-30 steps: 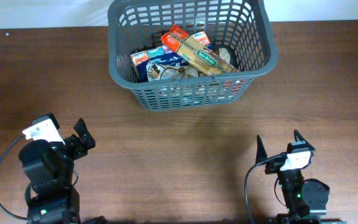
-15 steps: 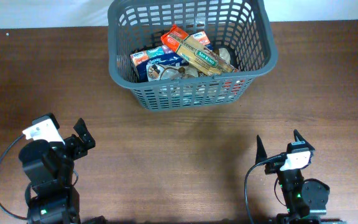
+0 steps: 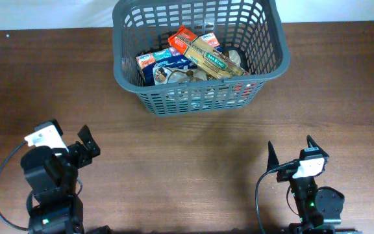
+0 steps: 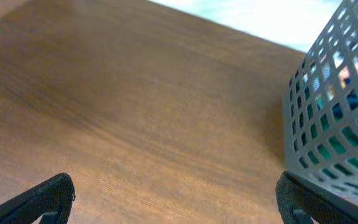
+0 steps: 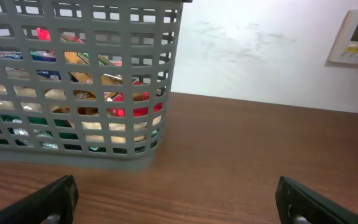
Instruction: Pack container
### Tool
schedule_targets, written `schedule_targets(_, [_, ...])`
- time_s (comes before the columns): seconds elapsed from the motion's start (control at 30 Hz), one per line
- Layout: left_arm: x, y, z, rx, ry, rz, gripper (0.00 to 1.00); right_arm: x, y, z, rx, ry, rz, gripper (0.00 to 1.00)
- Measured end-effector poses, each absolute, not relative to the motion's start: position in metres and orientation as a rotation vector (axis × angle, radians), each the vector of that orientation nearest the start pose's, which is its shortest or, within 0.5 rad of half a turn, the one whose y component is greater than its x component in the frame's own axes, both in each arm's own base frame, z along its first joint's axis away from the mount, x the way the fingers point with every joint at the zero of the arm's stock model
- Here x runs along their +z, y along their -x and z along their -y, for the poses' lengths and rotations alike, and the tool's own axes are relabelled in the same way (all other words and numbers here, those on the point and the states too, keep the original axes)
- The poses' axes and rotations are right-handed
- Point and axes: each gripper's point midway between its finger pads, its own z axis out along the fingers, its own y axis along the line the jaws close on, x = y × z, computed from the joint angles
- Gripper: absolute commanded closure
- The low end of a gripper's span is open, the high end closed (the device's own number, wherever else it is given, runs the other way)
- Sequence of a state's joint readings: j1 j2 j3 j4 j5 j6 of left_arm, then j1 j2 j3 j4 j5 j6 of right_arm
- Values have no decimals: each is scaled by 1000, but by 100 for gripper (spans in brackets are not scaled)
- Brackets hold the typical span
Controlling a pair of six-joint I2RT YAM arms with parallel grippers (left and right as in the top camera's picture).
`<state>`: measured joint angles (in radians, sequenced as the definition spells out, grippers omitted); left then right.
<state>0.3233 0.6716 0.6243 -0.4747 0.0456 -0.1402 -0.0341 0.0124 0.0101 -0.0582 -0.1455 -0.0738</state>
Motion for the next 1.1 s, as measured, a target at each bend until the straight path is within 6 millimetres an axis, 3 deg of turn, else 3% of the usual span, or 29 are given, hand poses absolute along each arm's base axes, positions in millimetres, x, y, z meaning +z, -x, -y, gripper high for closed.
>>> schedule_targets(0.13, [204, -258, -73, 41, 437, -2050, 1, 161, -245, -17, 36, 144, -1624, 1])
schedule_targets(0.37, [243, -255, -33, -46, 256, -1914, 1, 161, -245, -17, 38, 146, -1625, 1])
schedule_targets(0.57, [266, -246, -13, -91, 164, -1769, 1, 161, -245, -17, 38, 146, -1624, 1])
schedule_targets(0.77, [262, -244, -4, -126, 102, -1606, 1, 162, -245, -17, 38, 147, -1624, 1])
schedule_targets(1.1, [235, -244, 4, -153, 46, -1478, 1, 162, -245, -17, 39, 147, -1624, 1])
